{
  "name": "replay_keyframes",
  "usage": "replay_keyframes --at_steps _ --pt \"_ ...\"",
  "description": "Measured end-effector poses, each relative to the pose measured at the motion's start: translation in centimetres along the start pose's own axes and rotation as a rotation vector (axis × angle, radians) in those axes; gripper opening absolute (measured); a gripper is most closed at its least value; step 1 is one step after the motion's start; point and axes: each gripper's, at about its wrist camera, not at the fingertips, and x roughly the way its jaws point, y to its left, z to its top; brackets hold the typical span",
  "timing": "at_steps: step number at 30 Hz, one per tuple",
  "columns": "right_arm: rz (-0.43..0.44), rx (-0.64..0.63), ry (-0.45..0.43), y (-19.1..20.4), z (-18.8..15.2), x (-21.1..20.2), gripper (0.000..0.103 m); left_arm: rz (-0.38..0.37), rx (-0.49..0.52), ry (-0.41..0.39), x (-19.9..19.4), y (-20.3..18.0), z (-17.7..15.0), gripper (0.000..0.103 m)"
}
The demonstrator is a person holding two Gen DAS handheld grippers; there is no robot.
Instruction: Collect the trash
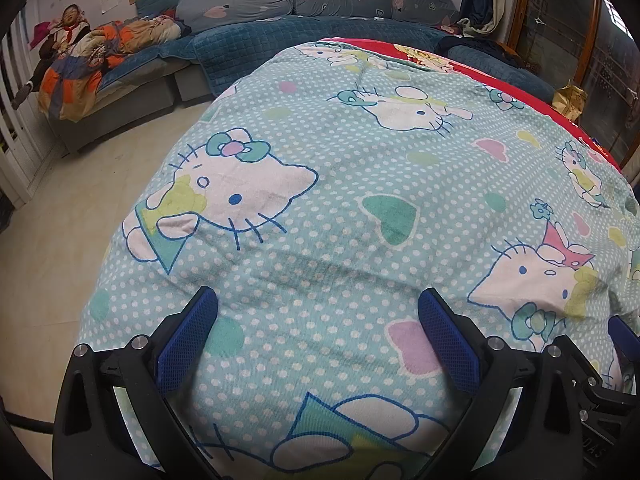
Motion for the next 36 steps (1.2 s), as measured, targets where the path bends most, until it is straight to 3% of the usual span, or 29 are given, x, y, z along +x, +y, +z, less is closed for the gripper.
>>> replay_keyframes --at_steps 36 --pt "0.0 0.001 -0.001 0.05 -0.23 0.21 0.094 0.002 0.004 -0.001 0.05 0.07 -0.09 0.098"
